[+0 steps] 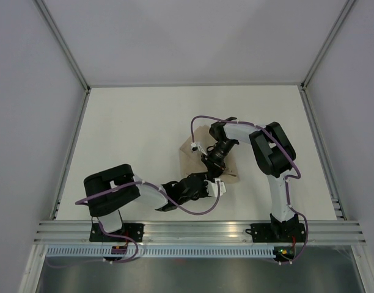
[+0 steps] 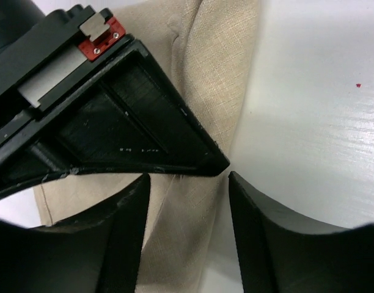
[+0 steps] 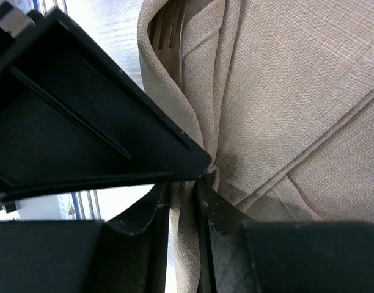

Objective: Fold the napkin, place the utensils inside, and roll it up
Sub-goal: Roll the napkin with the utensil

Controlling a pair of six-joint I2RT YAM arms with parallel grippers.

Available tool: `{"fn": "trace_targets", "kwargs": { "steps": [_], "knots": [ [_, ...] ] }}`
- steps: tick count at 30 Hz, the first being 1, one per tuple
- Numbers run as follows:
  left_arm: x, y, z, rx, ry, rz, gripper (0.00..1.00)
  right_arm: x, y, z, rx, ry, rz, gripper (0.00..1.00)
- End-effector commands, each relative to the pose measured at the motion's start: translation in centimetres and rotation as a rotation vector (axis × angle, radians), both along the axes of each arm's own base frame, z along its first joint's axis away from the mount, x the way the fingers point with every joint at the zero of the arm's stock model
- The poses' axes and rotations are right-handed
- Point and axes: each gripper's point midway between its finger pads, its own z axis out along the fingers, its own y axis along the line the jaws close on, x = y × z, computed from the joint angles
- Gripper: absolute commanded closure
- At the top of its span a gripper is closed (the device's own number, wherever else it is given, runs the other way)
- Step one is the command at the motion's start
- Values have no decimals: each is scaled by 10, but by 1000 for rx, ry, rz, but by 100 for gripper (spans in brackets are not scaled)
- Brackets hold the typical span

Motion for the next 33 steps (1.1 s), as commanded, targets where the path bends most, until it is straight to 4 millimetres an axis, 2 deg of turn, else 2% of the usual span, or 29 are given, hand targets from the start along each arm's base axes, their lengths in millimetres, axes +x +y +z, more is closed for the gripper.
{"fn": "trace_targets", "kwargs": {
  "steps": [1,2,5,10,12,13,26,33],
  "knots": [
    [-7,-2,-20,67,72,-54,44,9,-21,-46,-105,-85,83,85],
    [-7,-1,-24,79,92,-49,52,9,-21,-46,-105,-84,83,85],
    [-7,1,-30,88,126,-37,67,10,-21,-46,-107,-82,81,85],
    [-10,9,-43,129,219,-22,86,10,-21,-47,-110,-77,81,85],
    [-9,7,-41,124,253,-14,91,11,-21,-47,-112,-77,79,85],
    [-10,8,-44,136,285,-18,97,10,-21,-47,-114,-75,79,85],
    [-18,5,-48,111,474,-38,98,12,-19,-45,-107,-85,58,81],
    [-21,7,-46,111,512,-51,98,14,-20,-44,-101,-89,39,70]
  ]
}}
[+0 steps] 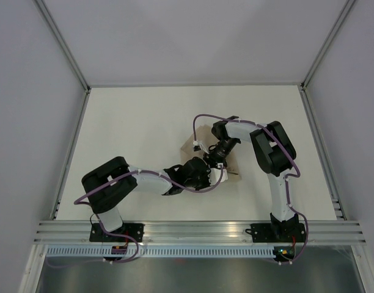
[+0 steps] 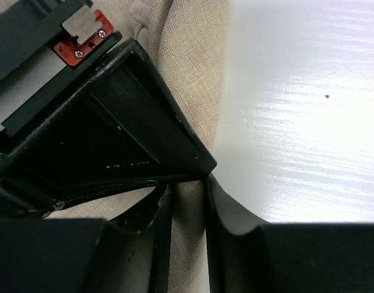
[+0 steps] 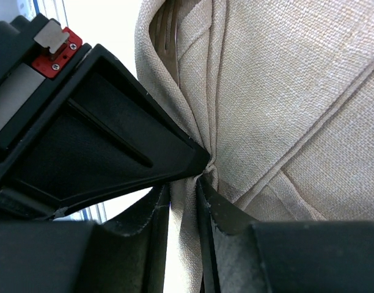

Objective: Fold the napkin, place the utensils inside, and roll it up
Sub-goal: Roll the napkin with the utensil

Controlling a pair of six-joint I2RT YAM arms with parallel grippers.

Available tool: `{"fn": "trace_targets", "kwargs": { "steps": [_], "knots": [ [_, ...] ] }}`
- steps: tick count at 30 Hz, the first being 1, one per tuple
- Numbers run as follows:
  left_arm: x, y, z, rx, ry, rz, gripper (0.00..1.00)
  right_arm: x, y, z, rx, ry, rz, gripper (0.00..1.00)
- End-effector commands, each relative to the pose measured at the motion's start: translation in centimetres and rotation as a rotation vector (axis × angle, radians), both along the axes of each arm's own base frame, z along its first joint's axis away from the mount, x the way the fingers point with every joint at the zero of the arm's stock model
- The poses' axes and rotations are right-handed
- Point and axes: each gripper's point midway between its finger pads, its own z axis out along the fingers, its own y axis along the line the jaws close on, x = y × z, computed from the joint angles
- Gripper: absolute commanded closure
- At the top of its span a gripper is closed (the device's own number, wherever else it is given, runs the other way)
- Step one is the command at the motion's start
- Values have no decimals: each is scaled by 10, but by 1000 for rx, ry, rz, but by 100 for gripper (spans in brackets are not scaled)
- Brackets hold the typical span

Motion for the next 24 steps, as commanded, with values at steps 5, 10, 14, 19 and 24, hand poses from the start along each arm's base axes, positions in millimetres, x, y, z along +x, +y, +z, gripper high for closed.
{"fn": "trace_targets", "kwargs": {
  "steps": [5,10,14,19,24],
  "knots": [
    [-24,19,-34,82,207,16,98,14,-14,-41,-77,-128,60,62],
    [-26,18,-32,70,250,7,98,21,-16,-28,-56,-154,33,53],
    [-28,18,-30,59,283,3,98,30,-18,-16,-39,-180,5,48],
    [-29,17,-27,31,340,-1,98,39,-23,-6,-20,-199,-38,47],
    [-36,18,-25,35,407,-28,98,67,-27,19,33,-273,-144,46]
  ]
}}
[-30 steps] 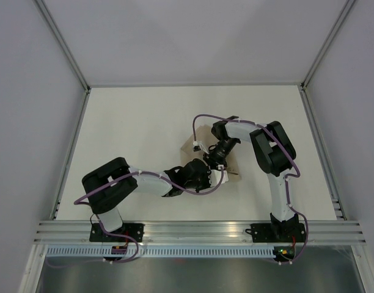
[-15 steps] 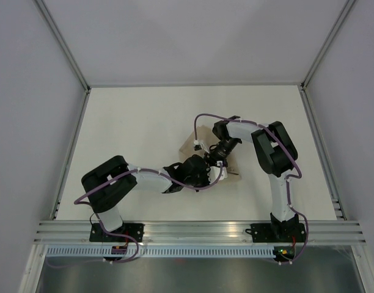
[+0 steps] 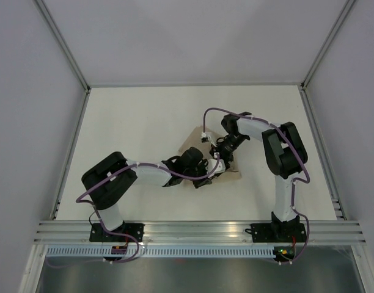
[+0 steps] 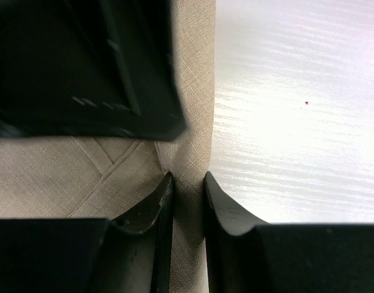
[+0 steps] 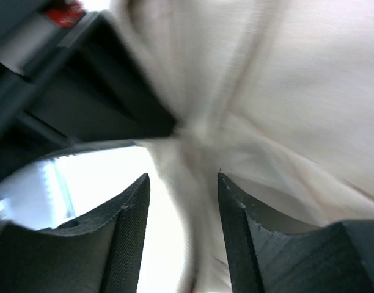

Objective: Fold the napkin, place the utensils inside, and roll it up
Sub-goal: Roll the napkin with the utensil

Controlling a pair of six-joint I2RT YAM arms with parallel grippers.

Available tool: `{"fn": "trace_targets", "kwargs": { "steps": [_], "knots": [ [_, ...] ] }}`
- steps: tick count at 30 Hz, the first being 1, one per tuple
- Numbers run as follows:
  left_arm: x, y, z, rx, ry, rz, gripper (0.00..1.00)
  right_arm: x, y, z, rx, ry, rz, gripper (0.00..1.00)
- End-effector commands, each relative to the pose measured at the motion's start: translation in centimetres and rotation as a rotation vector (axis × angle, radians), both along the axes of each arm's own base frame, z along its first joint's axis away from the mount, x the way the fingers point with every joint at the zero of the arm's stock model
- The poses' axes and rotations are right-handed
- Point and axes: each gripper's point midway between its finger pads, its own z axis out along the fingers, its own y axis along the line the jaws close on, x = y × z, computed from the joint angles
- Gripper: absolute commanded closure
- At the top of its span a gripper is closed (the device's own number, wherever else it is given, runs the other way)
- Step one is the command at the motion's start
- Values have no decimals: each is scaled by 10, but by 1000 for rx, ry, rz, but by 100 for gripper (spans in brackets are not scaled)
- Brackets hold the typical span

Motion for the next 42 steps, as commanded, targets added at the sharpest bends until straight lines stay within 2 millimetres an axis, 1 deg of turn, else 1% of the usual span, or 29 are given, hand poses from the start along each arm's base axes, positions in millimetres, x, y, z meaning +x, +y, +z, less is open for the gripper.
{"fn": "trace_targets", "kwargs": {
  "steps": [1,3,4,6,7,8,9,10,11,12,13,14,15,16,17,18,19,20,21,22,23,24,25,26,27,30,31,36,42],
  "knots": [
    [-32,17,-26,82,212,-27,98,57,-10,11,29,-250,-65,45],
    [-35,16,-25,67,247,-38,98,68,-15,19,50,-267,-121,45],
    [-33,17,-25,65,260,-32,98,76,-16,28,68,-309,-134,45],
    [-35,17,-25,56,304,-44,98,81,-26,33,71,-339,-173,45],
    [-31,17,-23,46,321,-34,98,88,-28,45,88,-406,-185,45],
    [-30,18,-22,40,338,-32,98,84,-33,42,80,-413,-197,45],
    [-32,15,-20,23,362,-47,98,85,-38,45,81,-439,-206,45],
    [-29,16,-20,15,387,-34,98,88,-39,57,95,-513,-206,45],
    [-29,16,-19,9,408,-37,98,78,-44,51,87,-513,-206,45],
    [-33,16,-20,2,448,-51,98,76,-47,53,88,-540,-208,45],
    [-28,16,-18,-11,467,-42,98,81,-48,66,105,-630,-210,45],
    [-27,17,-18,-13,487,-38,98,69,-51,58,100,-627,-206,44],
    [-27,15,-16,-25,510,-48,98,66,-53,60,107,-654,-201,44],
    [-24,17,-18,-28,533,-36,98,68,-53,71,125,-723,-202,43],
    [-24,18,-19,-33,552,-33,98,58,-56,65,123,-724,-194,43],
    [-26,18,-17,-43,580,-45,98,55,-56,66,130,-746,-184,42],
    [-23,17,-18,-44,595,-37,98,56,-55,75,149,-804,-175,41],
    [-22,16,-18,-50,605,-38,98,47,-58,67,144,-801,-167,41],
    [-23,18,-17,-43,633,-36,98,49,-55,73,145,-856,-153,40],
    [-23,18,-18,-38,642,-36,98,47,-54,71,137,-879,-144,40],
    [-25,18,-21,-33,666,-37,98,38,-53,61,121,-874,-132,40],
    [-24,18,-21,-31,677,-37,98,32,-47,55,97,-895,-95,39],
    [-24,19,-22,-27,687,-34,98,33,-41,58,105,-945,-82,39],
    [-23,19,-24,-25,695,-32,98,23,-39,46,88,-940,-65,39],
    [-24,19,-24,-26,707,-33,98,16,-31,41,69,-967,-21,39],
    [-24,21,-26,-27,728,-26,98,6,-15,34,83,-1035,38,38],
    [-24,22,-27,-24,739,-20,98,10,-15,32,67,-1063,40,38],
    [-25,21,-31,-20,766,-16,98,1,-2,24,69,-1079,87,39],
    [-24,19,-29,-20,774,-22,98,-7,3,12,52,-1089,122,43]
  ]
}}
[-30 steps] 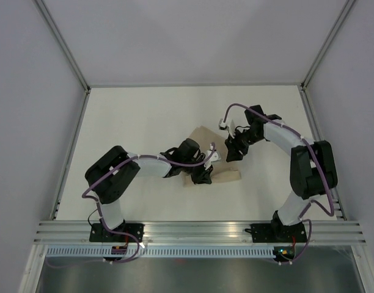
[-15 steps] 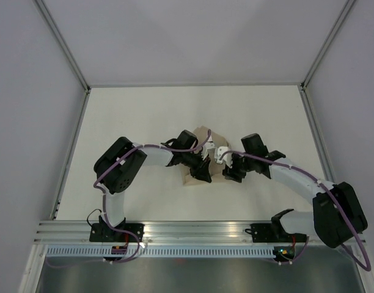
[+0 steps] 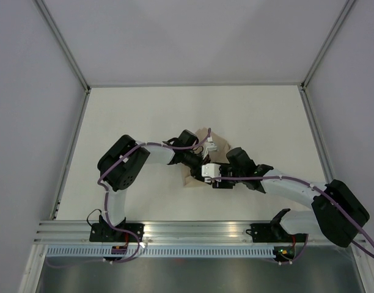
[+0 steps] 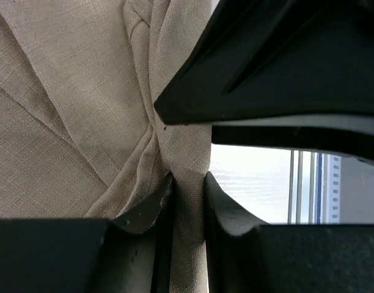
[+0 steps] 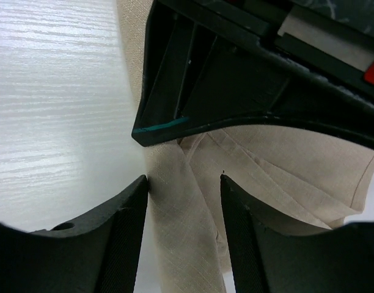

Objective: Fold the napkin, place the utensils inside, and roll it up
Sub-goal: Roll the napkin with the utensil

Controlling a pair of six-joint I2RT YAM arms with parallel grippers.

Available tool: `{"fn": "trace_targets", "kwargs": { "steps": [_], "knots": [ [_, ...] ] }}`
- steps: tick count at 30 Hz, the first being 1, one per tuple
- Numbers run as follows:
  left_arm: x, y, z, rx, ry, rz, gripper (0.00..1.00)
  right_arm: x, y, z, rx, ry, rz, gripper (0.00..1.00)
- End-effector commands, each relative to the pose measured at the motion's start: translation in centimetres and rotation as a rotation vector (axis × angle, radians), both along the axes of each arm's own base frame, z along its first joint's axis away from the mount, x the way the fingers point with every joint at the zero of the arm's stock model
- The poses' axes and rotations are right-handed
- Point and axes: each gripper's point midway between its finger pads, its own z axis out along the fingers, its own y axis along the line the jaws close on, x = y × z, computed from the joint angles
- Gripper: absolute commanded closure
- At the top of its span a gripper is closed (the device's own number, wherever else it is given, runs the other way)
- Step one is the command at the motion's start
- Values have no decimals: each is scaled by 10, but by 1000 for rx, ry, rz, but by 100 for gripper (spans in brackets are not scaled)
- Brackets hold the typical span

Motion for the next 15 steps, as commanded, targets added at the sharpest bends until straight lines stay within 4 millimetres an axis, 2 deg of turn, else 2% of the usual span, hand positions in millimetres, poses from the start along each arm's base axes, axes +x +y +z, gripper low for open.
{"fn": "trace_targets", "kwargs": {
  "steps": [1,10,15],
  "knots": [
    [-17,16,-30,124,105,12,98,6,7,-2,-7,-47,3,44],
    [-19,18,-30,133,111,3,98,-5,16,-14,-52,-15,42,51],
    [-19,17,-30,130,119,0,98,-9,13,-25,-76,9,47,55]
  ]
}}
